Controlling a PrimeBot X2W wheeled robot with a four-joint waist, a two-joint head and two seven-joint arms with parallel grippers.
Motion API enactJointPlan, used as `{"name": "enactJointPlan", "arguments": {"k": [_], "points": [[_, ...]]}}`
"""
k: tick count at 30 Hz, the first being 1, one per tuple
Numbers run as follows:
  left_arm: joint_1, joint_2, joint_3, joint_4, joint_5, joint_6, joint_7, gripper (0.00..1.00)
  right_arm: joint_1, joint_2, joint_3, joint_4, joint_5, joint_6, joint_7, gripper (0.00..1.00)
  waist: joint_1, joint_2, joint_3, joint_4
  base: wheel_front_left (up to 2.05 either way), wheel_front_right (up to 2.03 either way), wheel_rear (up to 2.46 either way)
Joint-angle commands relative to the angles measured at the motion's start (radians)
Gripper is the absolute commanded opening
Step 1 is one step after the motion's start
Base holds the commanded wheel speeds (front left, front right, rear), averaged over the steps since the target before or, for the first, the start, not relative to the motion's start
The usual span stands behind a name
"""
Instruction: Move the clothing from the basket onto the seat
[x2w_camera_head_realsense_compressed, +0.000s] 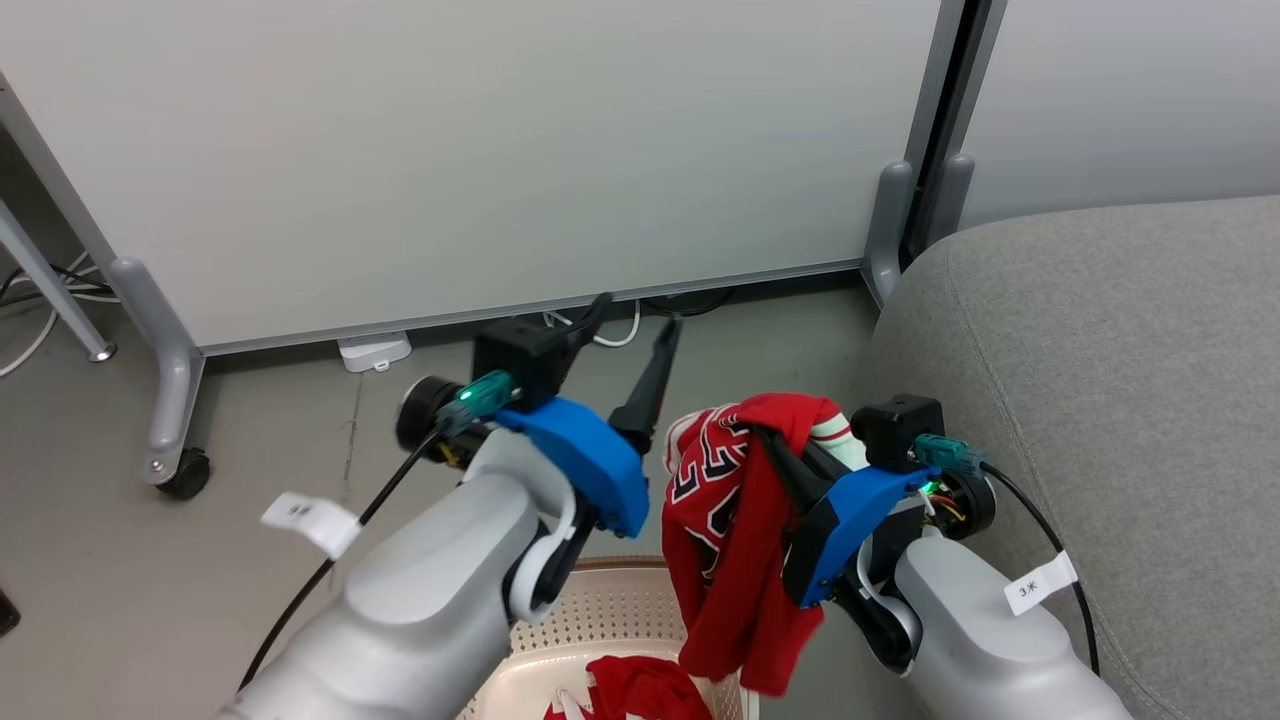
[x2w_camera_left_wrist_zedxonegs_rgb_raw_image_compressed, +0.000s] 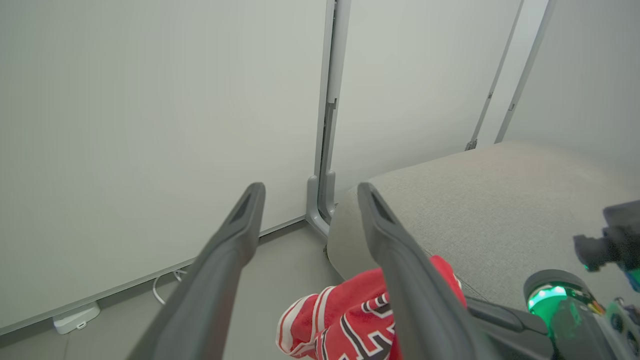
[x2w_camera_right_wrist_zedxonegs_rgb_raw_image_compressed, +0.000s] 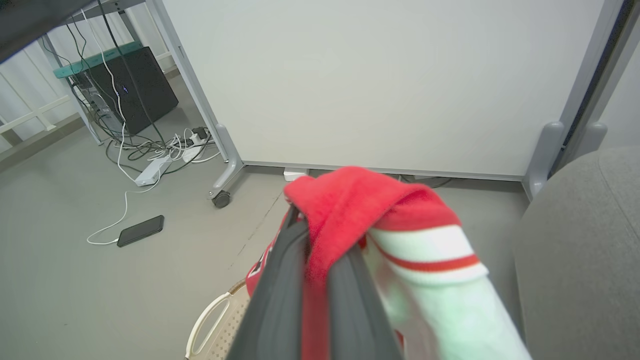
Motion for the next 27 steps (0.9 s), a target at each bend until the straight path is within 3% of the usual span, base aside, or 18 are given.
{"name": "enactJointPlan", "arguments": {"k": [1,6,12,27], "points": [[0.029,0.019,0.040,-0.040,0.024,0.013,-0.006,1.00,-0.011,-0.003,-0.003,-0.010,-0.007,0.000,-0.006,0.00,0.0000,-0.0001,0.001,-0.001,0.00,0.00,0.00],[0.201,0.090,0.213,-0.207,0.142,0.036,-0.006,1.00,0.005,-0.003,-0.007,-0.046,-0.025,0.000,-0.014,0.00,0.0000,-0.0001,0.004,-0.006,0.00,0.00,0.00],[0.366,0.118,0.352,-0.325,0.279,0.016,-0.006,1.00,0.025,-0.003,-0.013,-0.086,-0.050,0.000,-0.014,0.00,0.0000,-0.0001,0.006,-0.013,0.00,0.00,0.00],[0.664,0.080,0.642,-0.369,0.470,-0.072,-0.007,1.00,0.118,-0.003,-0.080,-0.193,-0.118,0.000,0.024,0.00,0.0000,-0.0001,0.006,-0.048,0.00,0.00,0.00]]}}
